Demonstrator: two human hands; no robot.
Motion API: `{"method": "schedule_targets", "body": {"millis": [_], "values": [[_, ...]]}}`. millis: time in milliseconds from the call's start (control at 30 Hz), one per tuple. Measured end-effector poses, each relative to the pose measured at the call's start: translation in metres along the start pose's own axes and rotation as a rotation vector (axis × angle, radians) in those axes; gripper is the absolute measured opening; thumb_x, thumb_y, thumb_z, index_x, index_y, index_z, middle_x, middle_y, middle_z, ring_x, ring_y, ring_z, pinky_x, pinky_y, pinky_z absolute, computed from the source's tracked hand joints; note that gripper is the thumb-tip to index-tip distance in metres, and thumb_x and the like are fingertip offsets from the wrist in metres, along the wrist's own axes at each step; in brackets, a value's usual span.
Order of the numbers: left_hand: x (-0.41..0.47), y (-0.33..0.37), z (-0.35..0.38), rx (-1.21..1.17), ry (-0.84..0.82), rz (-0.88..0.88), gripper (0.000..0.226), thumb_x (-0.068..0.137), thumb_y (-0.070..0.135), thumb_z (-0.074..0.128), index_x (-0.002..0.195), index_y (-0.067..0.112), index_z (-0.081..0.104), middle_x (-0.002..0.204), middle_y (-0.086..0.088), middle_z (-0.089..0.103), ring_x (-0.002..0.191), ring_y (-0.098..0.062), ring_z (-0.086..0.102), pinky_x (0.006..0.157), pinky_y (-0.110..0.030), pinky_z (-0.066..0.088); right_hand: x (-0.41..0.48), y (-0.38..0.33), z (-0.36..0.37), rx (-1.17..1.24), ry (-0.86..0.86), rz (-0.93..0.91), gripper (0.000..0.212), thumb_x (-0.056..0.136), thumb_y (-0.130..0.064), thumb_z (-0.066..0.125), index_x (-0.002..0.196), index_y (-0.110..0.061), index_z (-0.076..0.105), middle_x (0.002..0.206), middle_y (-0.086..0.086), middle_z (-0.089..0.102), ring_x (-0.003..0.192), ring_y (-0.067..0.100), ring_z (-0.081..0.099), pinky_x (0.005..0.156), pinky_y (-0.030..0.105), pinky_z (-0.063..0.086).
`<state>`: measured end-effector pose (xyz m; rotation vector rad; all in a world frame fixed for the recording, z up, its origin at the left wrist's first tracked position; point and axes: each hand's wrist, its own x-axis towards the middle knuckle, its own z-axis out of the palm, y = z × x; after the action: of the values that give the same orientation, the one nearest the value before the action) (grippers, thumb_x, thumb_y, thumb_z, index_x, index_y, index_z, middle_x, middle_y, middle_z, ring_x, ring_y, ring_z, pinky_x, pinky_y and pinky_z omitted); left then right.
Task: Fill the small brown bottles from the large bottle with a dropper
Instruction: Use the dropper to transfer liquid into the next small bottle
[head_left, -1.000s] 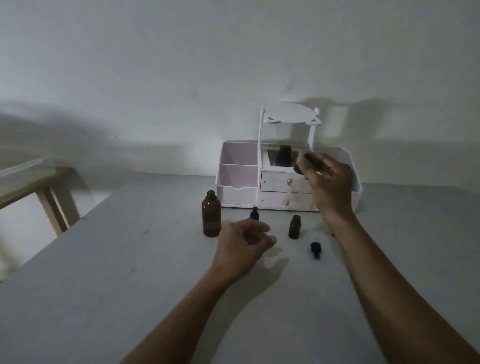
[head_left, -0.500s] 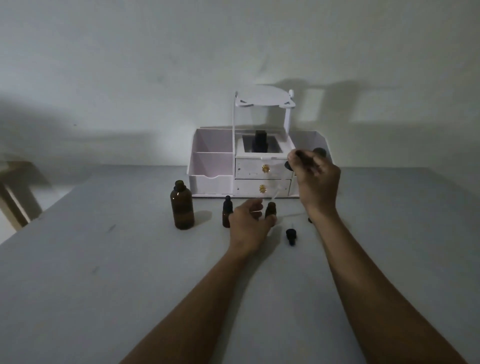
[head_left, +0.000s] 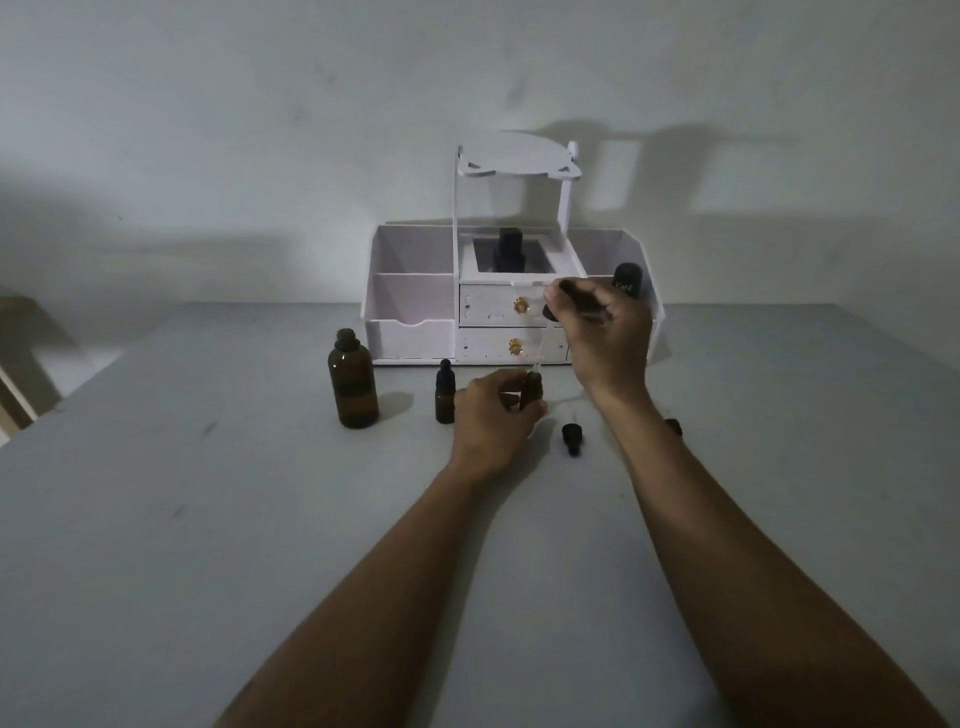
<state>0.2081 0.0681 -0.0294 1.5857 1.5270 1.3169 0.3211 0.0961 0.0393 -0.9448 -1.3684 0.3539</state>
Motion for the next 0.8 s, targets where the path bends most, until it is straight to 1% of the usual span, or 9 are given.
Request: {"method": "schedule_targets", "body": {"millis": [67, 133, 233, 433, 500, 567, 633, 700, 800], "values": [[-0.001, 0.000, 0.000, 0.008, 0.007, 0.023, 0.042, 0.084, 0.016, 0.078, 0.124, 0.014, 0.068, 0.115, -0.001, 0.073, 0.098, -0.010, 0.069, 0.095, -0.028, 0.055, 0.000, 0.000, 0.000, -0.003, 0.005, 0.000, 0.009, 0.088, -0.024, 0.072, 0.094, -0.018, 0.074, 0.078, -0.020, 0.068, 0.076, -0.006, 0.067, 0.072, 0.008, 0.052], [-0.002, 0.002, -0.001, 0.010, 0.014, 0.025, 0.040, 0.085, 0.013, 0.076, 0.123, 0.012, 0.069, 0.115, -0.002, 0.073, 0.101, -0.011, 0.069, 0.098, -0.029, 0.053, 0.000, 0.001, 0.001, -0.002, 0.005, 0.002, 0.011, 0.088, -0.024, 0.073, 0.094, -0.016, 0.075, 0.077, -0.019, 0.068, 0.075, -0.004, 0.068, 0.072, 0.010, 0.053], [-0.003, 0.002, -0.001, 0.017, 0.029, 0.020, 0.038, 0.086, 0.011, 0.075, 0.123, 0.011, 0.069, 0.117, -0.003, 0.073, 0.105, -0.012, 0.068, 0.101, -0.027, 0.050, -0.001, 0.002, 0.001, 0.011, 0.002, 0.008, 0.007, 0.087, -0.022, 0.074, 0.093, -0.019, 0.074, 0.076, -0.020, 0.067, 0.074, -0.006, 0.067, 0.071, 0.008, 0.052], [-0.003, 0.001, -0.001, 0.000, 0.034, 0.005, 0.036, 0.086, 0.010, 0.074, 0.121, 0.012, 0.070, 0.113, -0.001, 0.074, 0.097, -0.007, 0.068, 0.095, -0.021, 0.051, 0.000, 0.009, 0.005, 0.025, 0.029, 0.008, 0.007, 0.084, -0.019, 0.077, 0.087, -0.013, 0.075, 0.075, -0.009, 0.071, 0.074, 0.003, 0.070, 0.071, 0.012, 0.053], [-0.002, 0.001, -0.001, -0.001, 0.028, 0.007, 0.036, 0.085, 0.009, 0.074, 0.121, 0.012, 0.070, 0.112, 0.000, 0.074, 0.097, -0.006, 0.068, 0.095, -0.019, 0.050, 0.000, 0.011, 0.005, 0.015, 0.040, 0.005, 0.007, 0.084, -0.019, 0.077, 0.085, -0.012, 0.075, 0.075, -0.005, 0.072, 0.075, 0.007, 0.071, 0.072, 0.016, 0.055], [-0.001, -0.001, -0.001, 0.001, 0.023, 0.008, 0.037, 0.085, 0.010, 0.075, 0.121, 0.012, 0.070, 0.112, -0.001, 0.074, 0.097, -0.007, 0.069, 0.095, -0.019, 0.050, 0.001, 0.014, 0.006, 0.025, 0.040, 0.019, 0.007, 0.084, -0.018, 0.077, 0.083, -0.011, 0.074, 0.075, -0.001, 0.073, 0.076, 0.015, 0.072, 0.073, 0.025, 0.058], [-0.001, -0.002, -0.002, -0.002, 0.021, 0.004, 0.037, 0.084, 0.010, 0.075, 0.121, 0.012, 0.071, 0.111, -0.001, 0.075, 0.095, -0.006, 0.069, 0.091, -0.014, 0.049, 0.002, 0.016, 0.005, 0.040, 0.042, 0.035, 0.008, 0.083, -0.017, 0.076, 0.081, -0.009, 0.074, 0.075, 0.003, 0.074, 0.075, 0.019, 0.073, 0.074, 0.030, 0.059], [-0.001, -0.002, -0.002, -0.005, 0.024, -0.004, 0.036, 0.084, 0.009, 0.075, 0.120, 0.013, 0.071, 0.111, -0.001, 0.075, 0.091, -0.003, 0.068, 0.083, -0.004, 0.045, 0.002, 0.016, 0.005, 0.037, 0.050, 0.034, 0.009, 0.083, -0.016, 0.076, 0.080, -0.007, 0.073, 0.075, 0.002, 0.074, 0.074, 0.017, 0.073, 0.074, 0.027, 0.059], [-0.002, -0.002, -0.001, -0.003, 0.019, -0.010, 0.037, 0.086, 0.009, 0.074, 0.122, 0.012, 0.070, 0.113, -0.001, 0.074, 0.091, -0.001, 0.066, 0.078, 0.002, 0.041, 0.001, 0.015, 0.006, 0.012, 0.044, 0.023, 0.007, 0.084, -0.015, 0.076, 0.081, -0.009, 0.074, 0.074, -0.002, 0.072, 0.074, 0.012, 0.071, 0.072, 0.017, 0.055]]}}
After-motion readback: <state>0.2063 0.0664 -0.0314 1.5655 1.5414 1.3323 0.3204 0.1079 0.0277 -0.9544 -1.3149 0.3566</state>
